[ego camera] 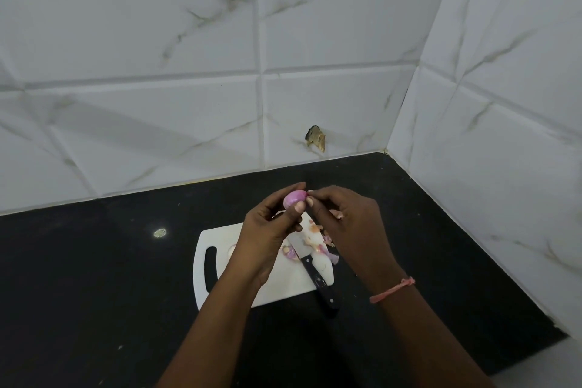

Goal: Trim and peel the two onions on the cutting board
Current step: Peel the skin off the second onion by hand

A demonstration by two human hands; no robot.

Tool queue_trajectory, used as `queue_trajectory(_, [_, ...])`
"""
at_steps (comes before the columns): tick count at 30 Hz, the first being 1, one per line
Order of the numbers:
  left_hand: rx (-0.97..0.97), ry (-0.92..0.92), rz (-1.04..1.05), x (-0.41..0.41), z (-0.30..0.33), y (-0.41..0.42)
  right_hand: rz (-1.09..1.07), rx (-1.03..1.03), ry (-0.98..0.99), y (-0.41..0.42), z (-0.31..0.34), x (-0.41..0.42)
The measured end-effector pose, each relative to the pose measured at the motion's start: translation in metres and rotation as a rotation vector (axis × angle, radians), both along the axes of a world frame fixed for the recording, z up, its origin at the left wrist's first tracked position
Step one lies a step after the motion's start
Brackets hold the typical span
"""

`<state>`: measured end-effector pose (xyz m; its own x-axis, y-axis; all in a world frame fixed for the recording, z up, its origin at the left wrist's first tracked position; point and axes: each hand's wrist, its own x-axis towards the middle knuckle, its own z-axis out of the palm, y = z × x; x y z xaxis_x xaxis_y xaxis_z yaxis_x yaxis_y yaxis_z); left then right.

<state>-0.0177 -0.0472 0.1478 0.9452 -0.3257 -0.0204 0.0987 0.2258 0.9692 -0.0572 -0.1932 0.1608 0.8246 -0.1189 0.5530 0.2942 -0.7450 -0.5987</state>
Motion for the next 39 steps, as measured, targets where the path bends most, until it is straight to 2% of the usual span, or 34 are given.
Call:
queue_trajectory(8, [-0.018, 0.011, -0.016, -0.0019, 0.0055, 0.003, 0.016, 0.184, -0.023, 0.0031, 0.004, 0.0001])
queue_trajectory(13, [-0.017, -0.013, -0.036, -0.0019, 0.0052, 0.0045, 0.049, 0.133, -0.027, 0.0, 0.0011, -0.0004])
queue_trajectory(19, [-0.011, -0.008, -0.037, -0.0027, 0.0042, 0.0025, -0.034, 0.022, -0.002, -0.0001, -0.0007, 0.0025])
queue_trajectory(23, [-0.027, -0.016, -0.086, -0.003, 0.0035, 0.0032, -0.067, 0.244, 0.003, 0.003, 0.0009, 0.0016])
queue_trajectory(25, [-0.046, -0.011, -0.097, -0.0022, 0.0042, 0.0048, -0.015, 0.296, 0.001, 0.0035, 0.0009, 0.0002])
queue_trajectory(28, [-0.058, -0.013, -0.092, -0.001, 0.0049, 0.0076, 0.042, 0.181, -0.043, 0.001, -0.0023, -0.0001])
queue_trajectory(35, [-0.04, 0.006, -0.06, -0.0026, 0.0064, 0.0041, -0.009, 0.047, -0.081, 0.0006, -0.0049, 0.0027])
queue_trajectory(39, [-0.092, 0.07, -0.068, -0.004, 0.0082, 0.0039, -0.116, 0.257, -0.064, 0.0045, -0.002, -0.0001])
